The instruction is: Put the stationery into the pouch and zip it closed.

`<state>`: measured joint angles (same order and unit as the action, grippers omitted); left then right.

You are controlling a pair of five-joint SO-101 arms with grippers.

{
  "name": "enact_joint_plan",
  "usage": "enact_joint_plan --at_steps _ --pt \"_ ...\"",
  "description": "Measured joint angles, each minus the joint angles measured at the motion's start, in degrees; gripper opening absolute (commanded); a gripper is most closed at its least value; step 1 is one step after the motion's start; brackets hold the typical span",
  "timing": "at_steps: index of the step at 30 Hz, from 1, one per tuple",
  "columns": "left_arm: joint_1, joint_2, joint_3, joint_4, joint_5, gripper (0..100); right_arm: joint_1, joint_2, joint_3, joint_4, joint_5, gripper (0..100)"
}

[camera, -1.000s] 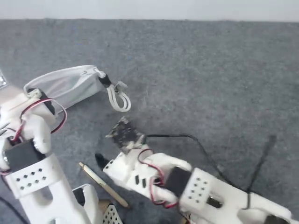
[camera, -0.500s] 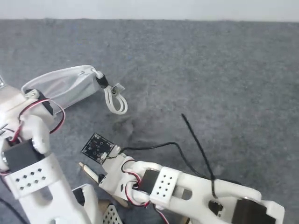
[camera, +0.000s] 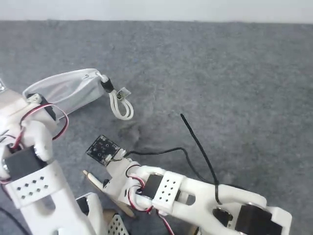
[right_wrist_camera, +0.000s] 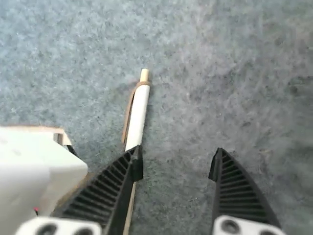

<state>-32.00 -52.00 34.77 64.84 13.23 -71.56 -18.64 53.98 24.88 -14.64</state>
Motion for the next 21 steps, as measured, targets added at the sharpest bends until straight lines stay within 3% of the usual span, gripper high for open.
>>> enact_joint_plan --at_steps 11,21 --pt "0.00 0.00 0.00 0.00 0.00 1 -0.53 6.77 -3.16 1.14 -1.58 21.9" --pt "0.00 0.00 0.00 0.00 0.00 1 -1.58 15.03 -19.69 26.29 -4.40 22.3"
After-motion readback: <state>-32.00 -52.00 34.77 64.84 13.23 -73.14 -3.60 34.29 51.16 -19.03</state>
